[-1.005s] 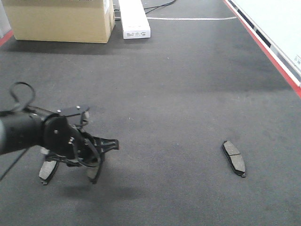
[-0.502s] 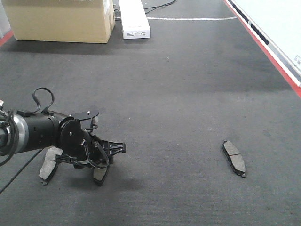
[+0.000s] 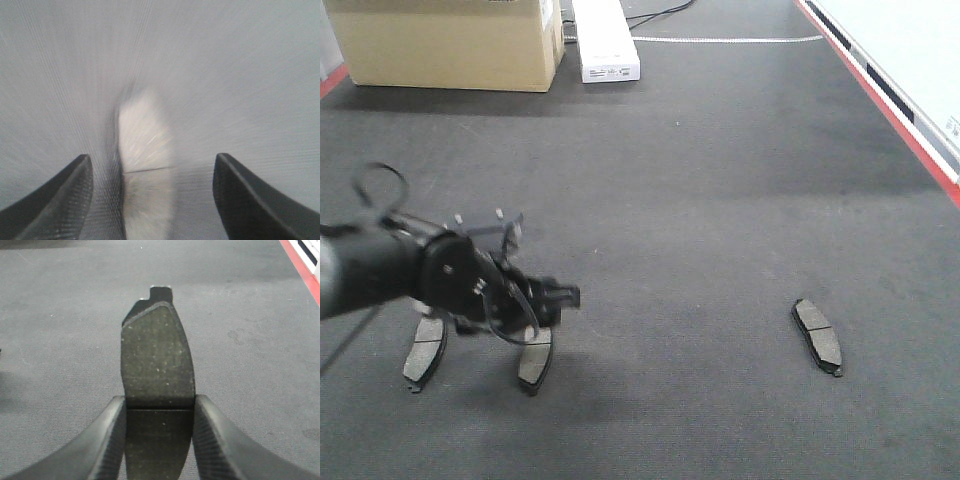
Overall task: Move and align brake pads A on conveyor
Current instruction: 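Lower the left gripper's brake pad onto the belt beside the others and release, then raise the empty left gripper away from the belt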
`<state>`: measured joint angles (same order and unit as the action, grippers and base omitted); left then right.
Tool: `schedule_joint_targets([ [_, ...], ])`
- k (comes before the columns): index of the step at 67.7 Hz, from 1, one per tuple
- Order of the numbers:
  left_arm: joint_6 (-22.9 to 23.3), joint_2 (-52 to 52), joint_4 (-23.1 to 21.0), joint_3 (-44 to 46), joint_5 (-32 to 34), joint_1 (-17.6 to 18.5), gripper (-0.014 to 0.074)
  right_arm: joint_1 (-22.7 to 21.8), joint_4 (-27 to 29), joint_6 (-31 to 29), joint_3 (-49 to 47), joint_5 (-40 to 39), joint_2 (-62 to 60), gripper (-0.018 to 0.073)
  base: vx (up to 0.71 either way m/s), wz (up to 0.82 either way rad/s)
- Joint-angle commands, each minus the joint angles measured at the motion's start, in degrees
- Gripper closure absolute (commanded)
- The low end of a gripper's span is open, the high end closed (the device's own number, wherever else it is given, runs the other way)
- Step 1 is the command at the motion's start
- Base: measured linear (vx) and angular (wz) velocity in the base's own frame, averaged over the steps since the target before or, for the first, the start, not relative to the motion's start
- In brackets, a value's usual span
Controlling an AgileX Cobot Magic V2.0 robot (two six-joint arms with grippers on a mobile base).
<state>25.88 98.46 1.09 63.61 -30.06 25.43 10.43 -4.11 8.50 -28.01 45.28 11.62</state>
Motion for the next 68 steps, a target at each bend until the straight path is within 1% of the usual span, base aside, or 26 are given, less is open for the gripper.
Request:
schedule_joint_targets([
  [1,0.06,-6.94,2.49,1.16,0.1,0.73,0.0093,-0.26,-0.62,-0.54,-1.62,-5.44,0.63,0.0564,0.0,0.0],
  [9,0.11,-11.76,6.25,1.16,-3.18,2.02,0.0093,-0.26,-0.62,-0.54,-1.62,-5.44,0.63,0.0564,0.0,0.0],
  [15,0.24,-15.38,7.92,1.16,-5.79,3.21,0.0093,-0.26,-0.62,-0.54,-1.62,-5.44,0.63,0.0564,0.0,0.0],
  [22,0.29,-20.07,8.01,1.11,-7.3,4.2,0.0093,-0.26,-0.62,-0.54,-1.62,-5.44,0.63,0.0564,0.0,0.0],
  [29,0.29,-25.89,8.01,-0.64,-6.92,4.4,0.0093,-0.26,-0.62,-0.54,-1.62,-5.44,0.63,0.0564,0.0,0.0],
  [42,0.29,-38.24,10.82,-9.73,-3.99,4.4,0.0094,-0.26,-0.62,-0.54,-1.62,-5.44,0.63,0.0564,0.0,0.0],
  [59,-0.09,-58.66,11.45,-21.96,-3.76,4.4,0.0094,-0.26,-0.62,-0.54,-1.62,-5.44,0.63,0.0564,0.0,0.0],
  [63,-0.92,-63.1,11.45,-23.86,-4.35,4.4,0.0094,-0.26,-0.62,-0.54,-1.62,-5.44,0.63,0.0564,0.0,0.0],
  [68,-3.65,-69.45,11.2,-26.47,-5.46,4.4,0.0094,-0.26,-0.62,-0.54,-1.62,-5.44,0.63,0.0564,0.0,0.0],
])
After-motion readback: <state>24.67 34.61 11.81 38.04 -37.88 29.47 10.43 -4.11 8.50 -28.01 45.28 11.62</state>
